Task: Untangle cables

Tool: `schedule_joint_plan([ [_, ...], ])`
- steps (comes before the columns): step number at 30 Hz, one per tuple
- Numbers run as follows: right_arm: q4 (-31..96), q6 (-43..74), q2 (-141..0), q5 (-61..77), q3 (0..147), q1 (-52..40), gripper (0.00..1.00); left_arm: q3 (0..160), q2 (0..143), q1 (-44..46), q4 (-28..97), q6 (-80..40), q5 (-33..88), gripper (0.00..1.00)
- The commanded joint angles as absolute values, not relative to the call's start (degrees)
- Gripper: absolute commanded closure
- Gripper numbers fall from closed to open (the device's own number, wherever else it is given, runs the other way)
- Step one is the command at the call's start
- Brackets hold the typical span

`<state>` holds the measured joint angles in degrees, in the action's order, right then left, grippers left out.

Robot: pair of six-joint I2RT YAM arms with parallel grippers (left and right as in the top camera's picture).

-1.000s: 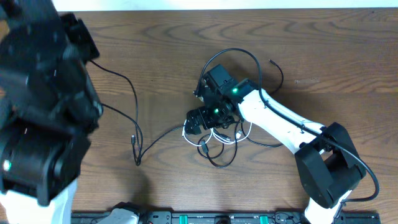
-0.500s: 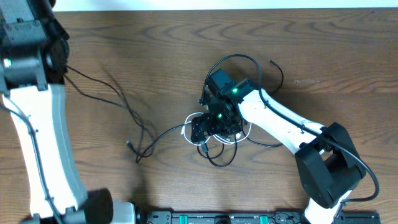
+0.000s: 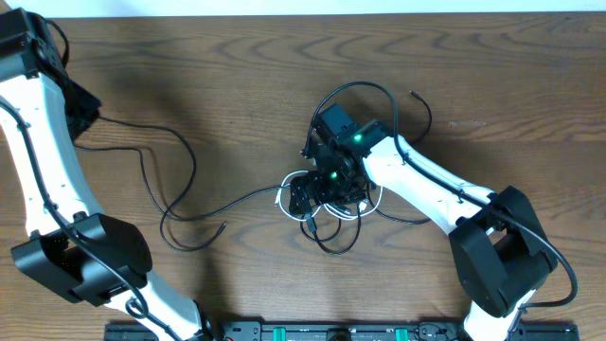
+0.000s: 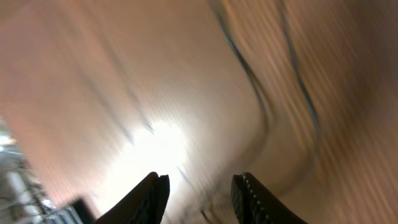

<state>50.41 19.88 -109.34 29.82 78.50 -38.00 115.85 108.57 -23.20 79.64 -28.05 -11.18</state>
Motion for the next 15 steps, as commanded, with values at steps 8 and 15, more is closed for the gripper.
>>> schedule_joint_plan([
  [8, 51.96, 24.01, -108.53, 31.4, 79.9, -35.03, 0.01, 110.54, 108.36, -15.07, 88.9, -17.8, 18.41, 0.61],
  [15, 63.72, 23.07, -100.88, 25.21, 87.18, -28.23, 0.01, 99.24, 108.36, -7.46, 87.09, -20.32, 18.41, 0.59],
])
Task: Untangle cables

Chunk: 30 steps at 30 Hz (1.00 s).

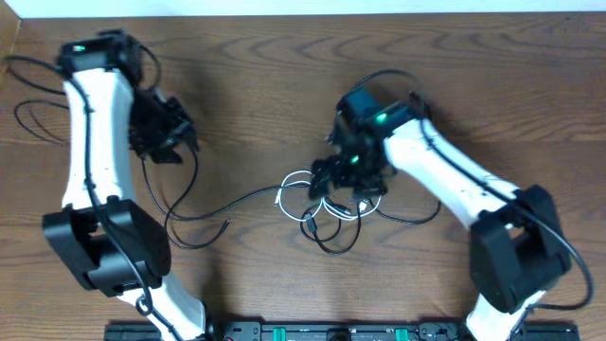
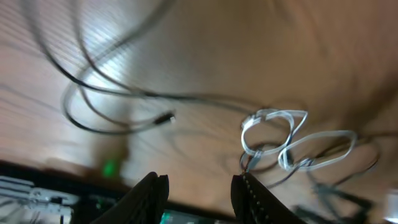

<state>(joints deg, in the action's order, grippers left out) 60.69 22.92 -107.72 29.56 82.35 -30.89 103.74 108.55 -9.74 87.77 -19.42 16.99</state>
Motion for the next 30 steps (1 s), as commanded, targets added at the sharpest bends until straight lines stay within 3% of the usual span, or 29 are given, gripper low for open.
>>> schedule_joint_plan([
  [1, 65.34, 23.07, -98.94, 23.07, 88.25, -27.51, 0.01, 97.14, 108.36, -6.42, 86.21, -21.39, 18.41, 0.58],
  [3, 67.09, 23.07, -95.29, 20.82, 89.49, -26.48, 0.01, 93.51, 108.36, -4.6, 84.23, -23.44, 18.41, 0.52],
  [6, 67.26, 23.07, -89.47, 20.67, 89.67, -25.85, 0.01, 88.58, 108.36, -1.76, 80.64, -26.33, 18.44, 0.27],
  [13, 67.26, 23.11, -79.85, 20.67, 89.67, -26.35, 0.01, 79.55, 108.36, 4.95, 67.99, -39.03, 18.37, 0.26],
  [22, 68.88, 23.09, -78.63, 20.67, 89.49, -26.35, 0.01, 69.82, 108.36, 13.02, 53.52, -59.2, 13.47, 0.26],
  [30, 69.89, 23.03, -78.65, 19.57, 89.45, -26.35, 0.01, 68.55, 108.36, 13.54, 48.69, -63.13, 8.91, 0.28],
])
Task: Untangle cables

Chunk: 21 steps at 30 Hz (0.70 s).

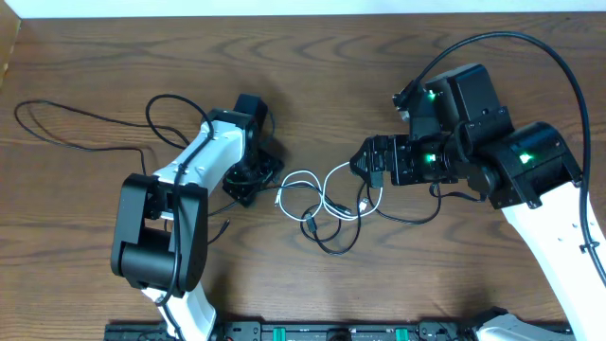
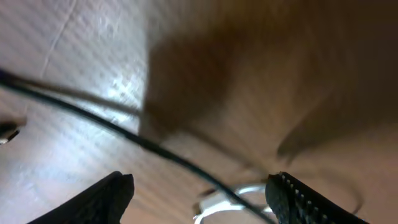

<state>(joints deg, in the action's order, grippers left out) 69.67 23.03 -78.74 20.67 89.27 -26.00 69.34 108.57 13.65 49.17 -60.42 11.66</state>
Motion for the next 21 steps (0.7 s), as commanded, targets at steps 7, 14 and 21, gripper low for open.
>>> schedule_joint_plan([
  [7, 69.45, 23.05, -78.65, 19.59, 89.45, -26.35, 0.01, 66.57, 108.36, 14.61, 48.38, -65.71, 8.25, 0.32],
  [14, 69.67, 23.05, -78.65, 19.59, 89.45, -26.35, 0.01, 63.48, 108.36, 15.35, 43.72, -66.11, 8.27, 0.46],
  [21, 69.63, 23.05, -78.65, 19.57, 89.45, -26.35, 0.01, 65.82, 106.94, 13.63, 44.51, -59.79, 10.11, 0.92],
])
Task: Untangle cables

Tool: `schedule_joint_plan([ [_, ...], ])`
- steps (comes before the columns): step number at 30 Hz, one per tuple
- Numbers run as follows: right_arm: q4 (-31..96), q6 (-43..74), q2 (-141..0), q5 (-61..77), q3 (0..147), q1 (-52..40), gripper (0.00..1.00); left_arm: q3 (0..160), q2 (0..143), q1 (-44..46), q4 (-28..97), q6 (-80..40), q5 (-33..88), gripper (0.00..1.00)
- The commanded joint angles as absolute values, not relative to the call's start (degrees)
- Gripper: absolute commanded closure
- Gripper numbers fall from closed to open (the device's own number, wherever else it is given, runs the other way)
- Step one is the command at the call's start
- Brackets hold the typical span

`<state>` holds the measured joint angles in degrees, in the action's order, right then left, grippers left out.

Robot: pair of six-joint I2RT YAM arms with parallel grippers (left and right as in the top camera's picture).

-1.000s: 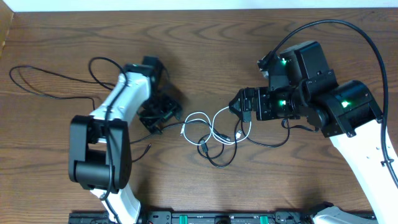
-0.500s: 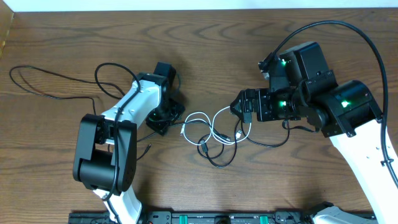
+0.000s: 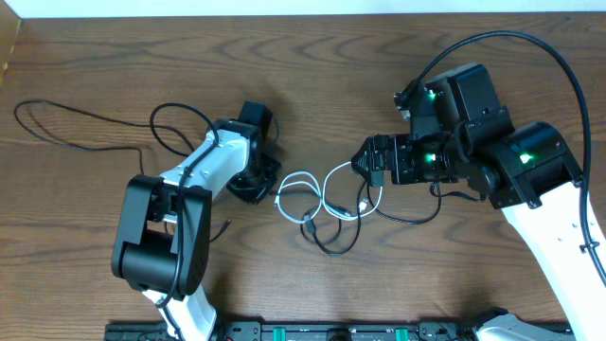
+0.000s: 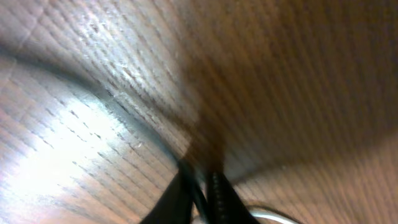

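Note:
A white cable (image 3: 301, 179) lies looped at the table's middle, crossed by a thin black cable (image 3: 333, 248). Another stretch of black cable (image 3: 180, 114) runs off to the left in wide loops. My left gripper (image 3: 254, 187) is down on the table just left of the white loops. In the left wrist view the left gripper (image 4: 200, 177) is shut on the black cable (image 4: 155, 134), and a bit of the white cable (image 4: 273, 216) shows below. My right gripper (image 3: 364, 167) hovers at the right end of the white loops; its jaws are unclear.
The brown wooden table (image 3: 284, 57) carries everything. The right arm's own thick black lead (image 3: 530, 43) arcs over the upper right. A black rail with connectors (image 3: 322, 332) runs along the front edge.
My left gripper's jaws stood wide open around the black cable; now they are shut on it. The left arm has shifted slightly. The right arm has not moved.
First my left arm was at the far left edge and my right gripper was down in the tangle. Then the left gripper was over the left black loops. Later it stood open beside the white cable, with the right arm farther right. Now it grips the black cable.

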<state>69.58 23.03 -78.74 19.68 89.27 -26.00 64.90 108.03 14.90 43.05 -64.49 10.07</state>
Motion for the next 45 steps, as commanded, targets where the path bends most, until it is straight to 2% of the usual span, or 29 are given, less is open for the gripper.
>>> schedule_joint_plan([
  [1, 69.63, 23.05, -78.65, 19.53, 89.45, -26.35, 0.01, 66.65, 106.21, 13.34, 45.23, -58.87, 10.85, 0.93],
  [12, 69.58, 23.07, -78.65, 17.87, 89.45, -26.35, 0.01, 72.03, 87.61, 12.6, 46.7, -55.99, 19.53, 0.93],
  [20, 69.56, 23.11, -78.76, 16.6, 89.45, -26.35, 0.01, 72.03, 73.65, 12.6, 38.89, -56.31, 26.83, 0.93],
  [27, 69.63, 23.09, -78.76, 16.6, 89.45, -26.35, 0.01, 72.03, 67.0, 12.58, 32.08, -61.82, 29.15, 0.93],
  [31, 69.69, 23.09, -78.76, 16.62, 89.45, -26.35, 0.01, 72.03, 66.0, 11.92, 26.85, -61.54, 26.17, 0.92],
  [37, 70.57, 23.07, -78.76, 16.6, 89.45, -26.35, 0.01, 72.03, 66.46, 6.92, 26.94, -58.43, 20.34, 0.93],
  [45, 70.54, 23.07, -78.76, 16.6, 89.45, -26.35, 0.01, 72.03, 67.9, -6.7, 31.79, -45.63, 5.91, 0.93],
])
